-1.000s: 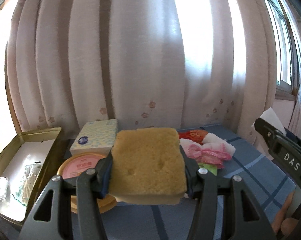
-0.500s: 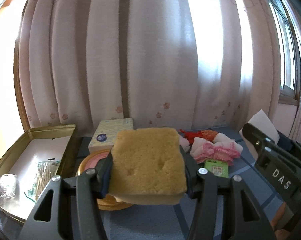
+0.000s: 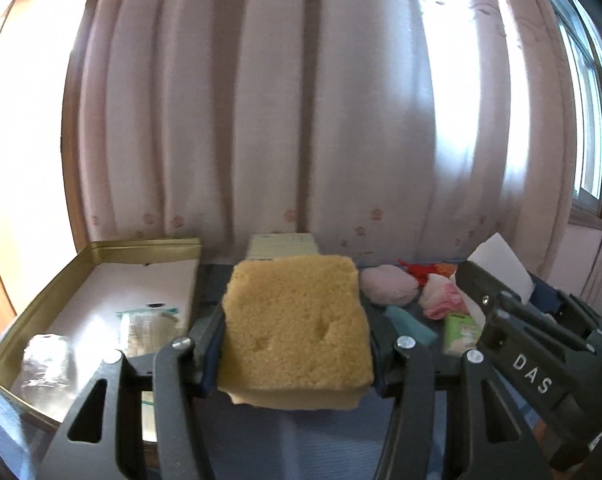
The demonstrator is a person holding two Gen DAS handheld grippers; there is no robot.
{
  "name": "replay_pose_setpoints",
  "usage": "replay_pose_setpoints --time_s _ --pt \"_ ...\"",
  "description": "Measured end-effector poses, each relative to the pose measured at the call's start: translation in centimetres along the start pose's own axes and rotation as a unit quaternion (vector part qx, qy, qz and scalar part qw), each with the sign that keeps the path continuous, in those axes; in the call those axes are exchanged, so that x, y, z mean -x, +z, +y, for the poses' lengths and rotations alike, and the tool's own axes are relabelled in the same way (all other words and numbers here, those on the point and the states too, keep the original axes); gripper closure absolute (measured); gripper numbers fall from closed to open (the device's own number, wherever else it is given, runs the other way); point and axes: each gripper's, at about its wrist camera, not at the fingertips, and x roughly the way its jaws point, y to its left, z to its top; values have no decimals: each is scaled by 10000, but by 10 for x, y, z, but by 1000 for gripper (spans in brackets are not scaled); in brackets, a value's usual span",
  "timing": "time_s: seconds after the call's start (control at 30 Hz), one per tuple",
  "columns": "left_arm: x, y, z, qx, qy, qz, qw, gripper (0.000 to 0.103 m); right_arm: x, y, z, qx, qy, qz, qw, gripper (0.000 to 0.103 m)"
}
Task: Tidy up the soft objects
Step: 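Carry the yellow sponge and white sponge over the gold tin tray with both tools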
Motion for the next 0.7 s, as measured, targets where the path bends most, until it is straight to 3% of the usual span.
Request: replay_pose_setpoints --time_s 0.37,0.7 --pt "10 17 75 319 677 -54 9972 48 -13 5 66 46 816 214 9964 39" --pt "-8 31 139 435 1498 168 9876 48 -43 22 145 137 1503 379 9878 39"
